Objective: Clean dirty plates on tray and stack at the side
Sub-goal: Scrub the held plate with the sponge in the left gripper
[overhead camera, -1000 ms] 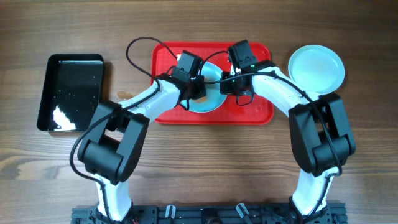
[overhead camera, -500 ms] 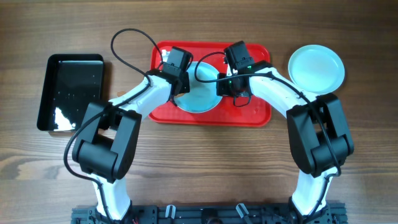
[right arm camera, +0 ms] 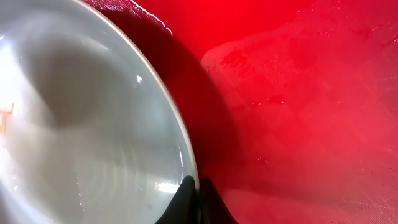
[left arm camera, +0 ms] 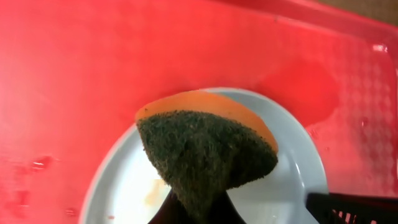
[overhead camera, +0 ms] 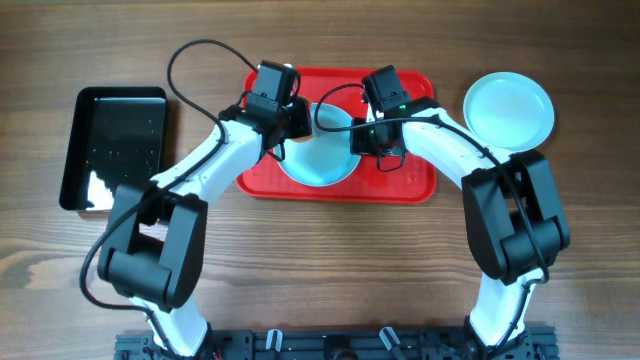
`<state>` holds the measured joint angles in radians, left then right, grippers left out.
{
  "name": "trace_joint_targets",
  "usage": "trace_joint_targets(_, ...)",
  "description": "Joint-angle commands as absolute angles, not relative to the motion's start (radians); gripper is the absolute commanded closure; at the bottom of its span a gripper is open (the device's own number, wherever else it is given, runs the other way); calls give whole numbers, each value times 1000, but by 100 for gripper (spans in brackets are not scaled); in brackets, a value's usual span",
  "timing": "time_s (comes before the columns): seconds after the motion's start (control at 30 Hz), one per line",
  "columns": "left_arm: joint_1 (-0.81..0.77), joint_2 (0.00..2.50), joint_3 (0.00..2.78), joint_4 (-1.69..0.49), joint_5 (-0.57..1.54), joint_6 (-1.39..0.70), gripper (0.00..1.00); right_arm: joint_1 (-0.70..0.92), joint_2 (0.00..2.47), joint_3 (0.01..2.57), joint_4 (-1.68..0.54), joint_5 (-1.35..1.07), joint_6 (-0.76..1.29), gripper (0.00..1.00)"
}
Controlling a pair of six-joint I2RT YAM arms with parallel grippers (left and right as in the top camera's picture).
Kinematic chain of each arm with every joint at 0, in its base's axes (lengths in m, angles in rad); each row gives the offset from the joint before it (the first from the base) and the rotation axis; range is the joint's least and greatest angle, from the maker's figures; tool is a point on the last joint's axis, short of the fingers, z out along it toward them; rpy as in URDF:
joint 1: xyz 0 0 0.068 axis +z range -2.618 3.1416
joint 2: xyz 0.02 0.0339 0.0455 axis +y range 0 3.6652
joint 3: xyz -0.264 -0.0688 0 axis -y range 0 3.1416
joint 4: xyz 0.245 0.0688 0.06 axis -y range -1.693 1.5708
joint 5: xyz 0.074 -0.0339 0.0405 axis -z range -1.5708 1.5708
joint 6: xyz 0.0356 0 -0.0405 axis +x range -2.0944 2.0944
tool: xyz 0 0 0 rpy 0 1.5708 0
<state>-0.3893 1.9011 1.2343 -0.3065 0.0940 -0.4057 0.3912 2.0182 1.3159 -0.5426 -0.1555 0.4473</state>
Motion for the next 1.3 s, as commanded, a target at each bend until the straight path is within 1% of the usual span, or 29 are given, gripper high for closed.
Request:
trace_joint_targets(0.0, -421, 1986, 1222, -300, 181, -435, 96, 387, 2038, 1327, -548, -131, 449, 96)
trace_joint_targets(0.2, -468, 2078, 1222, -261, 189, -434, 96, 387, 2038, 1327, -553, -131, 448, 96)
trace_joint_targets(0.3, -464, 2089, 1222, -271, 148, -434, 96, 387, 2038, 1327, -559, -131, 448, 96)
trace_joint_targets(0.47, -427, 2089, 1222, -327, -77, -419, 96, 387, 2038, 1327, -567, -130, 447, 96)
trace_joint_targets(0.53, -403, 2089, 1222, -353, -180, -369, 96, 387, 2038, 1327, -570, -130, 447, 95)
trace_joint_targets(0.67, -366, 2089, 1222, -355, -322, -288, 96, 387, 2038, 1327, -581, -130, 445, 96)
trace_joint_targets(0.77, -350, 2088, 1229, -353, -408, -280, 96, 387, 2038, 1327, -589, -126, 444, 96)
trace_joint_targets(1.0, -358, 2002, 1261, -363, -429, -262, 96, 387, 2038, 1327, -590, -122, 445, 96)
trace_joint_targets(1.17, -376, 1856, 1265, -374, -421, -269, 96, 387, 2038, 1327, -596, -100, 448, 96)
trace_joint_targets(1.27, -385, 1795, 1264, -395, -352, -269, 96, 387, 2038, 1327, -595, -101, 448, 96)
